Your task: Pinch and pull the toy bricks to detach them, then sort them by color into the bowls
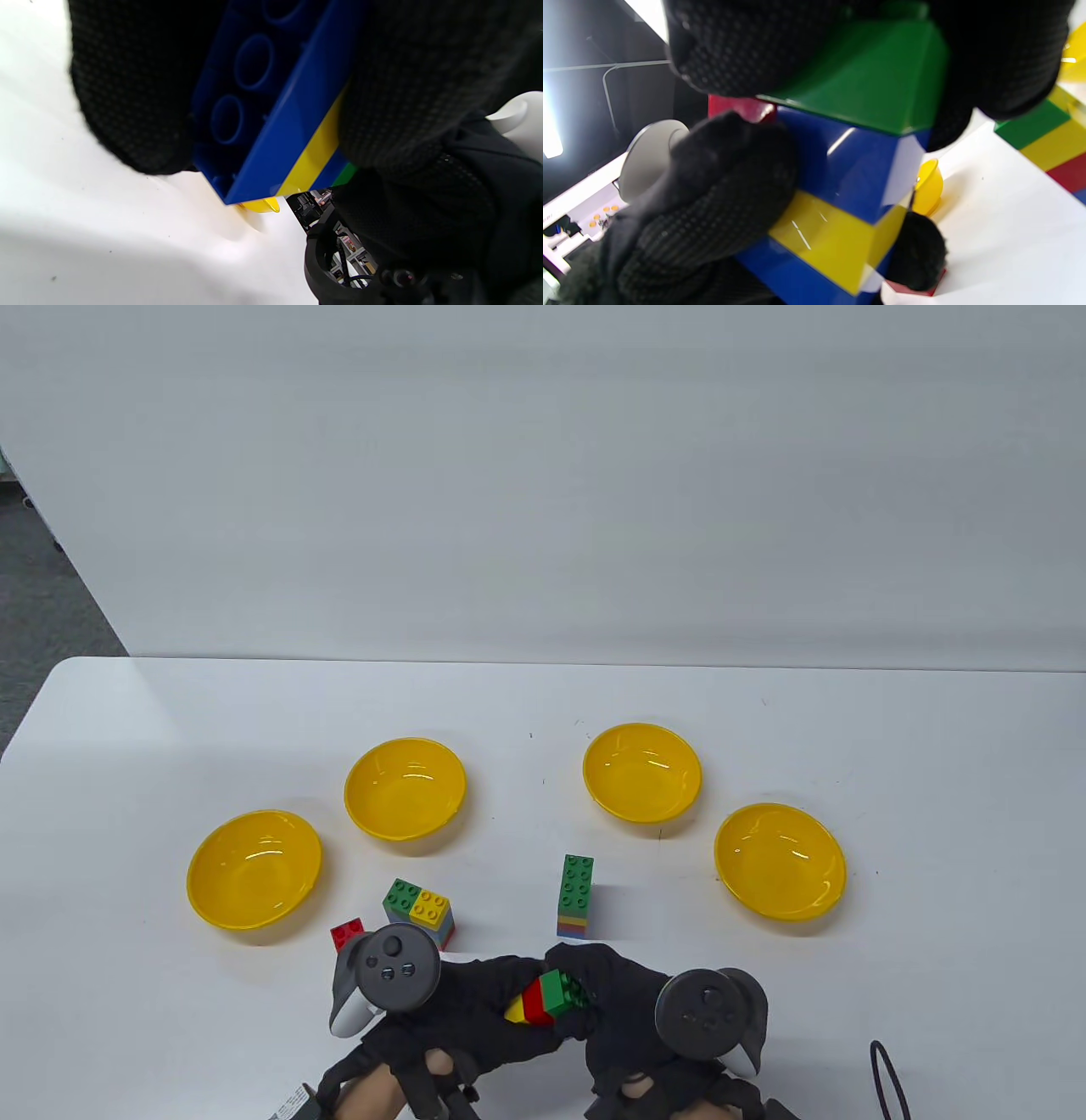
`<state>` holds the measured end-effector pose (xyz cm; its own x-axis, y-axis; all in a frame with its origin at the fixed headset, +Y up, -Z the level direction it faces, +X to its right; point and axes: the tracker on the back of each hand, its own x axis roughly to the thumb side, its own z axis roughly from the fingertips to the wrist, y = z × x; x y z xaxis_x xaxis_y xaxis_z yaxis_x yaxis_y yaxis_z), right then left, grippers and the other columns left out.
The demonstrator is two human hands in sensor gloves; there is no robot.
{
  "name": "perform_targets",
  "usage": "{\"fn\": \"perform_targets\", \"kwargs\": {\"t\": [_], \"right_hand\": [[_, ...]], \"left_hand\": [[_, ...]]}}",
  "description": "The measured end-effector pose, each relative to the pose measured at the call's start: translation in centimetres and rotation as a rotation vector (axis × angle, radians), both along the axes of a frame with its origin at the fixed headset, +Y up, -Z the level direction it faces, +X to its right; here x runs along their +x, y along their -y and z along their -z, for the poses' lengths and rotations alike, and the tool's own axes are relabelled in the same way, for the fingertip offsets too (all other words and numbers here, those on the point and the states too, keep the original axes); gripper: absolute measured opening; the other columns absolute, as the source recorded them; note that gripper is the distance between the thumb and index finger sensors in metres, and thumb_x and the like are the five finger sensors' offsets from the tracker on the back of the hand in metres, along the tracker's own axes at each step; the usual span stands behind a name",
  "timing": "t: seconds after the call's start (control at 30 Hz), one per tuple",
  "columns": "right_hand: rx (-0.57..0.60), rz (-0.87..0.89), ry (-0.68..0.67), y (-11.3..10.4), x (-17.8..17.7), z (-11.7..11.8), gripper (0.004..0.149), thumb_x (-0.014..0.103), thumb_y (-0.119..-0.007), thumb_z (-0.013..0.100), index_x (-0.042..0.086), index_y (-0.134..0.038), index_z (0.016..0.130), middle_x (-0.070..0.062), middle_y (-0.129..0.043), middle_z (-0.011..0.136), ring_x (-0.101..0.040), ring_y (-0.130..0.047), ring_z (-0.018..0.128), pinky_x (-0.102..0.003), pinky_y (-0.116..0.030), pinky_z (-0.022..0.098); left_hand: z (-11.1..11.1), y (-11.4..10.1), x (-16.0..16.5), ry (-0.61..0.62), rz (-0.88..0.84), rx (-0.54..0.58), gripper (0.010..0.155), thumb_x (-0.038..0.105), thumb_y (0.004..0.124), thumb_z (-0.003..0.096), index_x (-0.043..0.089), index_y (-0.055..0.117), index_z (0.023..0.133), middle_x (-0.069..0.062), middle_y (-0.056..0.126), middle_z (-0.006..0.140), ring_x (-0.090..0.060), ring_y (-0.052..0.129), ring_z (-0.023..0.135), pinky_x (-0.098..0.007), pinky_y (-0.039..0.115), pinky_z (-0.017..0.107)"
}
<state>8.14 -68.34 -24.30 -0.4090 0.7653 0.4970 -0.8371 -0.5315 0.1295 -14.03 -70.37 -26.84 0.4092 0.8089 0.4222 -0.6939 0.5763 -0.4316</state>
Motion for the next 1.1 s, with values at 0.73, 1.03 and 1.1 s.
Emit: {"fn": "perform_targets", "kwargs": {"t": [0.73, 1.03, 1.1], "right_hand": [[-0.175, -0.555, 0.639, -1.2, 16.4, 12.5, 0.061, 0.028, -0.087, 0.032, 0.008, -0.080, 0.089, -0.020, -0.082, 0.086, -0.048, -0.089, 0.069, -0.069, -0.072, 0.049], [-0.113, -0.692, 0.736, 2.4, 15.4, 12.7, 0.063, 0.029, -0.087, 0.035, 0.007, -0.075, 0.093, -0.022, -0.079, 0.088, -0.049, -0.088, 0.071, -0.072, -0.069, 0.050], [-0.131, -0.625, 0.735, 2.5, 15.7, 12.5, 0.065, 0.029, -0.085, 0.037, 0.006, -0.070, 0.096, -0.025, -0.074, 0.092, -0.051, -0.084, 0.075, -0.072, -0.068, 0.051]], "left_hand": [[-0.2, -1.2, -3.5, -0.114, -0.098, -0.085, 0.068, 0.064, 0.085, 0.0436, 0.022, 0.072, 0.095, -0.014, 0.097, 0.082, -0.038, 0.118, 0.042, -0.043, 0.100, 0.021], [0.1, -0.3, -2.8, -0.062, -0.136, -0.149, 0.070, 0.055, 0.090, 0.0459, 0.017, 0.065, 0.098, -0.022, 0.087, 0.089, -0.037, 0.113, 0.043, -0.042, 0.099, 0.025], [0.1, -0.2, -2.8, -0.065, -0.136, -0.154, 0.070, 0.054, 0.091, 0.0460, 0.017, 0.065, 0.099, -0.023, 0.086, 0.090, -0.037, 0.113, 0.044, -0.041, 0.099, 0.025]]}}
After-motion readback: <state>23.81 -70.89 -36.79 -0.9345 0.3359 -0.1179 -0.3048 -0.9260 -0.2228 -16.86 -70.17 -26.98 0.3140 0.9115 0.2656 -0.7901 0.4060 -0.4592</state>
